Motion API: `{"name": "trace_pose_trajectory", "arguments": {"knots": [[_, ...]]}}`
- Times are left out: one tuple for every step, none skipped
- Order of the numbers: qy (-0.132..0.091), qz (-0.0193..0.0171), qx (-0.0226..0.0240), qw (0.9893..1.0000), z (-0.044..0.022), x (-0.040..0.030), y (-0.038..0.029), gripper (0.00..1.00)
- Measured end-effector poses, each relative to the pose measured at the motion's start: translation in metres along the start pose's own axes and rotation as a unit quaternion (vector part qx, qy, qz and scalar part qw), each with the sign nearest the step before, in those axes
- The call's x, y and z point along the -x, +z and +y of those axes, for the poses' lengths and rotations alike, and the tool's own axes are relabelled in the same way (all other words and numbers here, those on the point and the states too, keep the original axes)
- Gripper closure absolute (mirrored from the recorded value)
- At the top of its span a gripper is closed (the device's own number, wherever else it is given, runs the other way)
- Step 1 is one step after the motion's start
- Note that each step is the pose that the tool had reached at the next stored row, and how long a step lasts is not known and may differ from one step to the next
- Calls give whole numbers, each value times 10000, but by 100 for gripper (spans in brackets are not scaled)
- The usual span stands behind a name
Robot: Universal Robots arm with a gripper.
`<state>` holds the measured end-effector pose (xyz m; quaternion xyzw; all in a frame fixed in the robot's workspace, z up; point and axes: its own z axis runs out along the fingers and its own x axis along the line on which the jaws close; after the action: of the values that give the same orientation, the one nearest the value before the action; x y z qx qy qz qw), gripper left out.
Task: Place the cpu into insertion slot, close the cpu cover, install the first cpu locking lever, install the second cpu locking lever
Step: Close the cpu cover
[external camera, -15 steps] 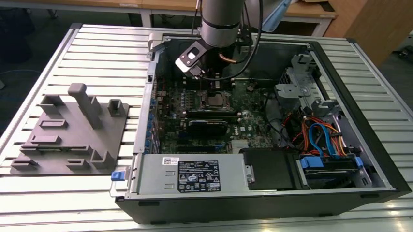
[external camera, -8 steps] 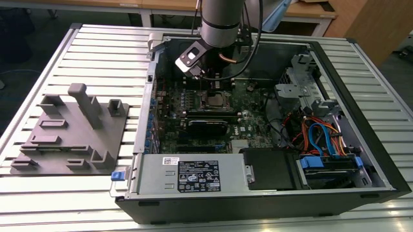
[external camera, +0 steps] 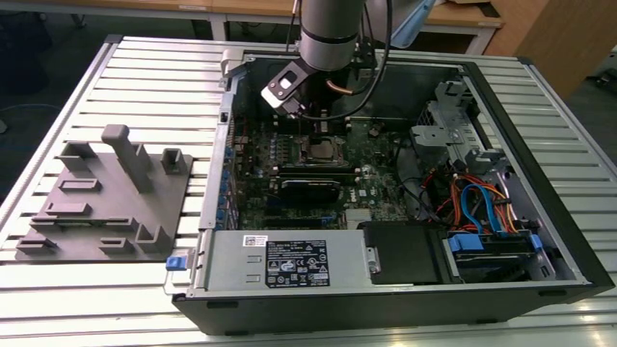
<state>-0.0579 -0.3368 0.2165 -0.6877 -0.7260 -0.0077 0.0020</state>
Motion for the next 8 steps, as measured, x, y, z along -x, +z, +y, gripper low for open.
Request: {"name": "trace_pose_trajectory", "arguments": {"knots": [[0,0,0,10000,-12,-1,3,90],[-1,0,0,10000,-24,-1,6,90],[-1,-1,-1,10000,-39,-1,10,90],[-1,-1,-1,10000,-54,-2,15,90],[-1,0,-1,10000,-67,-3,23,90],[-2,0,-1,10000,-81,-4,33,90],[-3,0,-1,10000,-91,-4,45,90],[-3,0,-1,10000,-100,-4,59,90]]}}
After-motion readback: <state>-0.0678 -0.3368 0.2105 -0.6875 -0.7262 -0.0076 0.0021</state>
